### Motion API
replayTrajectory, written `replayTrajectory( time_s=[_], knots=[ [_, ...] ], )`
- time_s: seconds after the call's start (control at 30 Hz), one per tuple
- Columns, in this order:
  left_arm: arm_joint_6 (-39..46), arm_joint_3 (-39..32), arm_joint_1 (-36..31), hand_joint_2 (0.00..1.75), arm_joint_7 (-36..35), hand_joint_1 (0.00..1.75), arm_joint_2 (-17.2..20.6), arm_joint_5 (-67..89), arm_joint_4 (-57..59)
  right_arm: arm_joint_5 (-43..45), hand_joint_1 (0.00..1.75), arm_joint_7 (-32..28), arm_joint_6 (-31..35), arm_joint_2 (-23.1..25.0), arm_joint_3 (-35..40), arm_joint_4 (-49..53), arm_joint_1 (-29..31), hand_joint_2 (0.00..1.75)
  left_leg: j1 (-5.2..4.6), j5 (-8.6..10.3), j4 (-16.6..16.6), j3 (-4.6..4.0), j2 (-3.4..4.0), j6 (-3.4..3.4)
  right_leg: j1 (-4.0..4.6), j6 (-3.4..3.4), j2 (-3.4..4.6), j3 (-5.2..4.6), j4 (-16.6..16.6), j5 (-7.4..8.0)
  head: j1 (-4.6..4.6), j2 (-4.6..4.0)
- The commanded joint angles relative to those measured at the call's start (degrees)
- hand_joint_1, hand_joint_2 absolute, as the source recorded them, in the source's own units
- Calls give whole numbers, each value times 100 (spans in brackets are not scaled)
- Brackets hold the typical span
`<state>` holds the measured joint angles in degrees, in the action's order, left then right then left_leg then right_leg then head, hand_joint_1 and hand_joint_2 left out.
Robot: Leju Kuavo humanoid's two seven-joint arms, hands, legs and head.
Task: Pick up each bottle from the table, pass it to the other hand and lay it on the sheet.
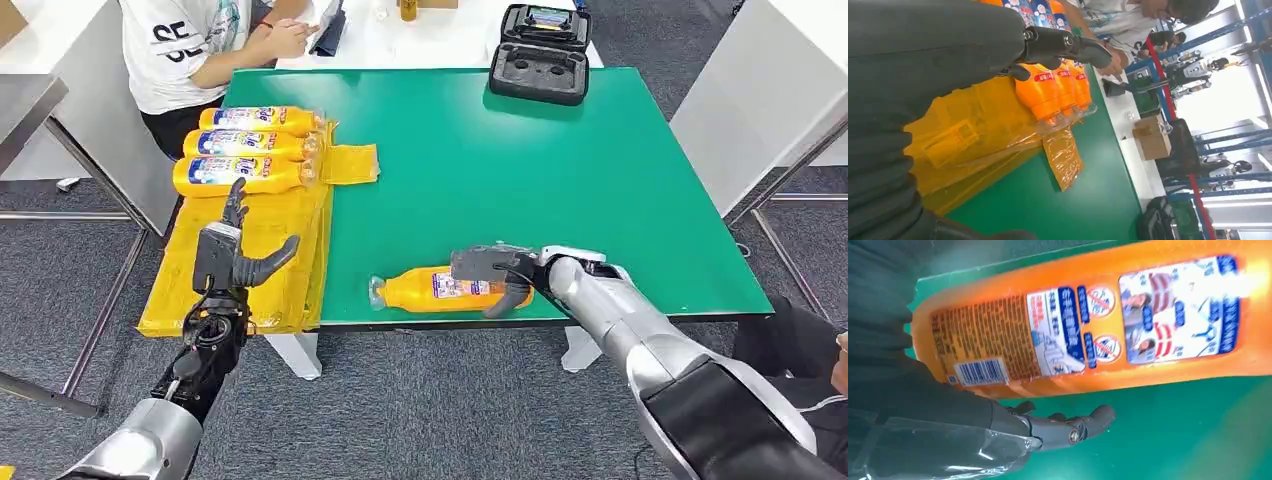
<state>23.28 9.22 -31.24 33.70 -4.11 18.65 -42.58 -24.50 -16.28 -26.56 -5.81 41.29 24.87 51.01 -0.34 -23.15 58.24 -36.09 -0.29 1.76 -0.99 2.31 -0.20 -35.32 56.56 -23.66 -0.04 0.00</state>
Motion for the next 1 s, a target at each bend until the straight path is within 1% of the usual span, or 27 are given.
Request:
replayTrajectory(
  time_s=[0.03, 0.1, 0.27, 0.3, 0.33, 0.43, 0.47, 0.5, 0.53, 0.6, 0.63, 0.67, 0.73, 0.77, 0.8, 0.83, 1.0],
  knots=[
    [-42, 148, -159, 175, -26, 0, 2, -60, 325, -3, 0, 30, 96, 35, 239, -352, 109, 175, 6, -7, -3, 19, -2, -10, 7, -9, -3, 21, -4, -7, 0, 0],
    [-42, 148, -159, 175, -26, 0, 2, -60, 325, -3, 0, 30, 96, 35, 239, -352, 109, 175, 11, -14, 1, 30, 0, -14, 11, -14, -1, 33, -3, -13, 0, 0],
    [-44, 154, -142, 175, -44, 0, 5, -78, 355, -30, 0, 103, 83, 76, 259, -400, 142, 175, 6, -7, -3, 19, 0, -10, 7, -9, -1, 20, -4, -6, 0, 0],
    [-42, 154, -134, 175, -36, 0, 3, -82, 362, -27, 0, 116, 68, 79, 256, -414, 154, 175, 11, -13, 1, 29, 2, -14, 11, -13, 0, 32, -4, -10, 0, 0],
    [-45, 152, -128, 175, -32, 0, 1, -91, 373, -48, 0, 141, 61, 75, 275, -427, 167, 175, 5, -5, -2, 15, 0, -8, 5, -7, 0, 16, -4, -5, 0, 0],
    [-54, 157, -116, 175, -8, 0, -8, -115, 414, -105, 0, 189, 21, 62, 339, -476, 198, 175, 6, -9, -1, 23, 2, -11, 6, -10, 1, 24, -3, -8, 0, 0],
    [-33, 158, -113, 175, 0, 0, -9, -118, 430, -132, 0, 207, 13, 64, 372, -497, 207, 175, 3, -4, -3, 12, -1, -7, 3, -6, -1, 13, -3, -4, 0, 0],
    [-44, 156, -109, 175, -2, 0, -13, -129, 438, -161, 0, 230, 38, 61, 397, -500, 206, 175, 8, -11, 0, 25, 1, -12, 8, -11, 1, 28, -4, -10, 0, 0],
    [-39, 152, -107, 175, -1, 0, -14, -135, 437, -179, 0, 241, 54, 62, 412, -502, 206, 175, 4, -5, -3, 16, 1, -8, 4, -7, 0, 17, -4, -5, 0, 0],
    [15, 113, -92, 175, -7, 0, -5, -177, 417, -326, 0, 282, 132, 77, 540, -525, 244, 175, 9, -13, -1, 30, 3, -13, 9, -13, 2, 32, -4, -11, 0, 0],
    [50, 93, -61, 175, -22, 0, 11, -200, 387, -444, 0, 328, 232, 118, 632, -561, 292, 175, 7, -11, 0, 23, 2, -11, 7, -10, 1, 25, -2, -9, 0, 0],
    [34, 83, -13, 175, -26, 0, 29, -224, 359, -511, 0, 414, 265, 171, 680, -600, 339, 175, 8, -13, -1, 28, 5, -13, 8, -12, 4, 29, -3, -10, 0, 0],
    [54, 83, 84, 175, -10, 0, 50, -242, 297, -651, 0, 574, 359, 257, 780, -651, 424, 175, 1, -6, -2, 12, 12, -7, 1, -6, 11, 9, 0, -2, 0, 0],
    [60, 78, 118, 175, -4, 0, 53, -260, 278, -785, 0, 688, 466, 287, 872, -661, 441, 175, 5, -14, 0, 26, 18, -12, 5, -11, 17, 22, 0, -8, 0, 0],
    [60, 78, 118, 175, -4, 0, 53, -260, 278, -785, 0, 688, 466, 287, 872, -661, 441, 175, 1, -5, -3, 11, 10, -7, 1, -6, 10, 9, 0, -2, 0, 0],
    [56, 80, 127, 175, -3, 0, 56, -263, 278, -817, 0, 731, 526, 302, 887, -662, 425, 175, 5, -13, 1, 24, 18, -13, 6, -11, 17, 20, 1, -8, 0, 0],
    [42, 90, 123, 175, 3, 0, 48, -270, 274, -887, 0, 795, 577, 281, 935, -687, 439, 175, 6, -10, 1, 18, 12, -11, 6, -10, 11, 16, 1, -6, 0, 0]
  ],
)
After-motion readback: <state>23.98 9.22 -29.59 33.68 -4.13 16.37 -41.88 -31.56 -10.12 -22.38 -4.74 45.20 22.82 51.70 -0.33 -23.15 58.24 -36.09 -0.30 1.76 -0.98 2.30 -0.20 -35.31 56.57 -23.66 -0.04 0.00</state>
